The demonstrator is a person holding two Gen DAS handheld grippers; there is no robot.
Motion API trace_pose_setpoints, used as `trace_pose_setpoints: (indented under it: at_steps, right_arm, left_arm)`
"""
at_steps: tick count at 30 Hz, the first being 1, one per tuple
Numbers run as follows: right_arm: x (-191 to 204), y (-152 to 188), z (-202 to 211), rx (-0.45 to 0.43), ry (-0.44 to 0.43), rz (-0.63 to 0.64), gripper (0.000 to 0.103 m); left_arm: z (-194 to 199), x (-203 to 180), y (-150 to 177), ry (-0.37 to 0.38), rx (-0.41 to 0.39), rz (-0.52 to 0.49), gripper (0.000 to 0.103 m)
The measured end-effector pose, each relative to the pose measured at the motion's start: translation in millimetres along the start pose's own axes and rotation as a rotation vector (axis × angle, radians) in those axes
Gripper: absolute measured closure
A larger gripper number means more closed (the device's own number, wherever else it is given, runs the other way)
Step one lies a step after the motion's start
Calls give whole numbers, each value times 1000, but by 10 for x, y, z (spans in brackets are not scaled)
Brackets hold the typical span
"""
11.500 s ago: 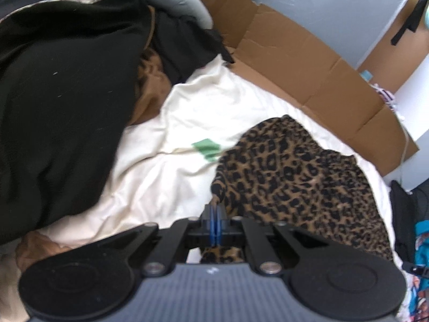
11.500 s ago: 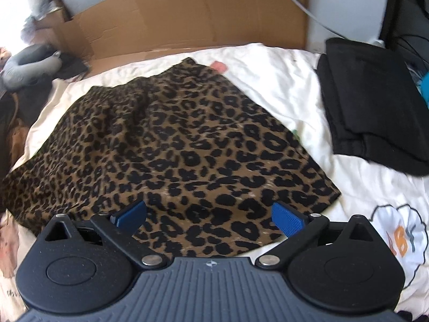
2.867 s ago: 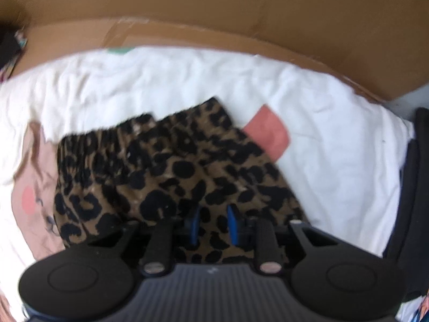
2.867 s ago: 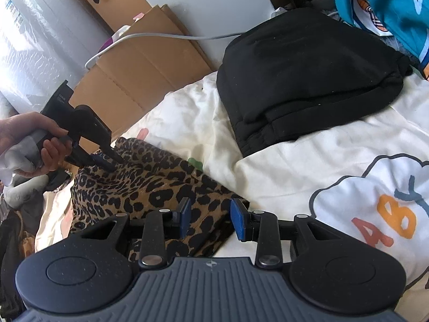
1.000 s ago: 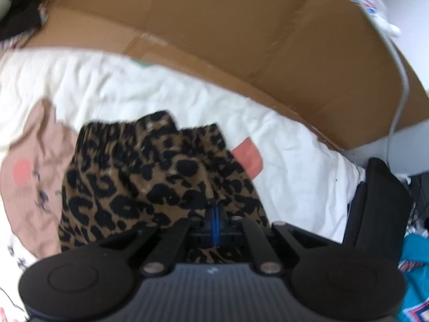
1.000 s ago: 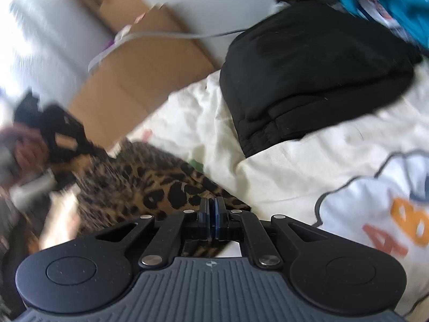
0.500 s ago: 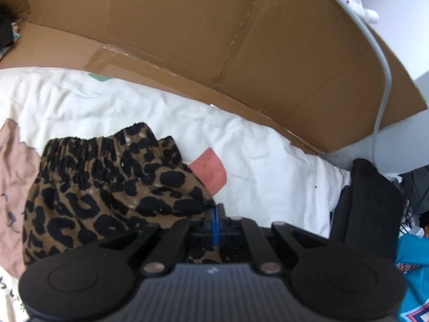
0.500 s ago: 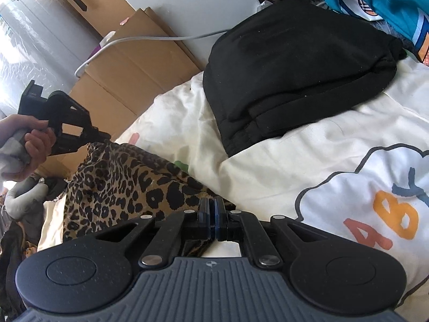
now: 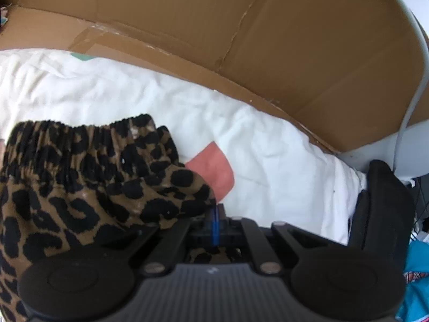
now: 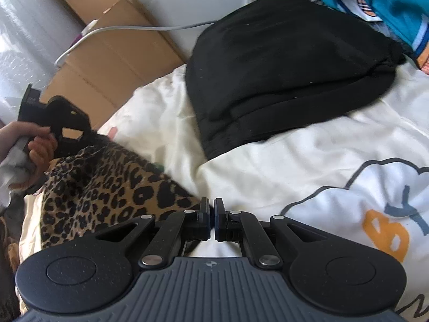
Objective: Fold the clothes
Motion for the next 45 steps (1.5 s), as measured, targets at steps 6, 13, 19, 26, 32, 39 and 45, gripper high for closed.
trace_pose_setpoints:
  at_steps: [6, 13, 19, 26, 32, 39, 45]
  right_arm:
    - [22, -48, 145, -47, -18, -27, 103]
    - [66, -104, 340, -112, -71, -59, 102]
    - [349, -64, 248, -86, -124, -2, 101]
    - [531, 26, 122, -33, -146, 26, 101]
    - [555, 75, 43, 9, -135, 49, 101]
    - [455, 44, -73, 27, -75, 55, 98]
    - [414, 29, -139, 30, -49, 72, 99]
  left_arm:
    - [10, -10, -27, 31, 34, -8, 94]
    - [375, -71, -36, 97, 42, -76, 85]
    - [462, -9, 167, 88, 85, -140, 85]
    - [355, 54, 556, 76, 175, -190, 89]
    - [177, -4, 795, 85, 211, -207, 92]
    - [2, -140, 885, 104, 206, -235, 99]
    - [-57, -157, 902, 111, 197, -233, 103]
Point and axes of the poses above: each gripper's, at about its wrist camera, not at the fingertips, and z roughly against the way its jaws point, x to its left, y to its underside, the point moved 2 cm from there along -z, roughly the way its jaws point, and after that the axes turned 9 degrees about z, right-handed, at the moved point
